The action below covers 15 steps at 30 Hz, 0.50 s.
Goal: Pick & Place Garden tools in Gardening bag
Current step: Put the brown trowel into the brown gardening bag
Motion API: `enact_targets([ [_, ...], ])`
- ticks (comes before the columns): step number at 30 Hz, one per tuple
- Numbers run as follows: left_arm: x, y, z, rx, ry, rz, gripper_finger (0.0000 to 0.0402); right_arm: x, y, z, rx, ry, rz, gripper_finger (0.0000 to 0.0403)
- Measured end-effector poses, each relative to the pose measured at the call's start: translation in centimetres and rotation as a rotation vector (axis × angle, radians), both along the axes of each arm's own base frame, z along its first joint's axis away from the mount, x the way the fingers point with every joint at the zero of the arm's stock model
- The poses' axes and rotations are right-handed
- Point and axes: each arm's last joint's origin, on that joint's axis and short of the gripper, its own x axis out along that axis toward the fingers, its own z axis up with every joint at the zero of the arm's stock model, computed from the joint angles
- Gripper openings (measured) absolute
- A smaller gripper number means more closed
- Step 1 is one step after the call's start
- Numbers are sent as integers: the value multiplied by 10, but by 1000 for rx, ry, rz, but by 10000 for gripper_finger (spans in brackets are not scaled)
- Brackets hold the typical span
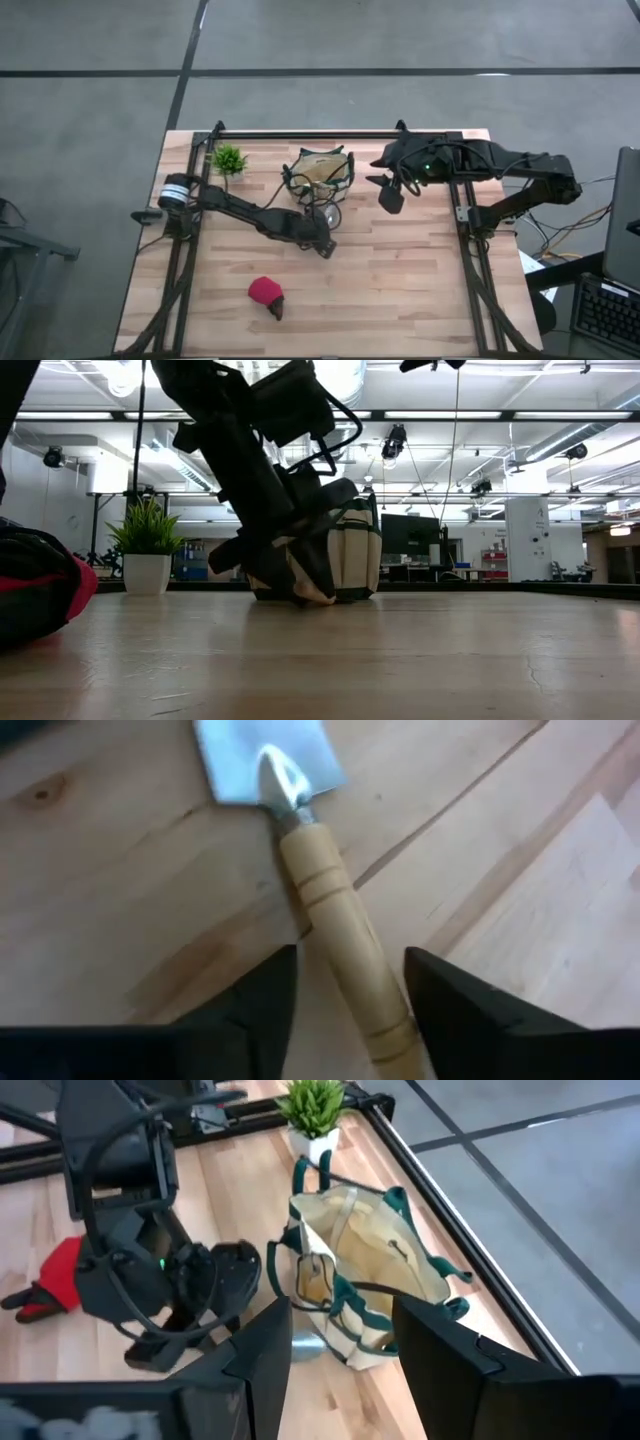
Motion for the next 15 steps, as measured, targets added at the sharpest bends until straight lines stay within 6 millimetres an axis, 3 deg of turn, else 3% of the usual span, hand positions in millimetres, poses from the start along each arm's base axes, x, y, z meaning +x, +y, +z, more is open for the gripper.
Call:
enact_targets([
  [6, -1, -1, 1, -30, 21, -93, 71, 4, 0, -13, 3, 37, -2, 155],
  [11, -1, -5, 7, -114, 5, -178, 66, 8, 0, -16, 40, 31, -14, 147],
  [15, -5, -9, 38, -113, -88, -259, 66, 9, 0, -16, 75, 16, -37, 143],
])
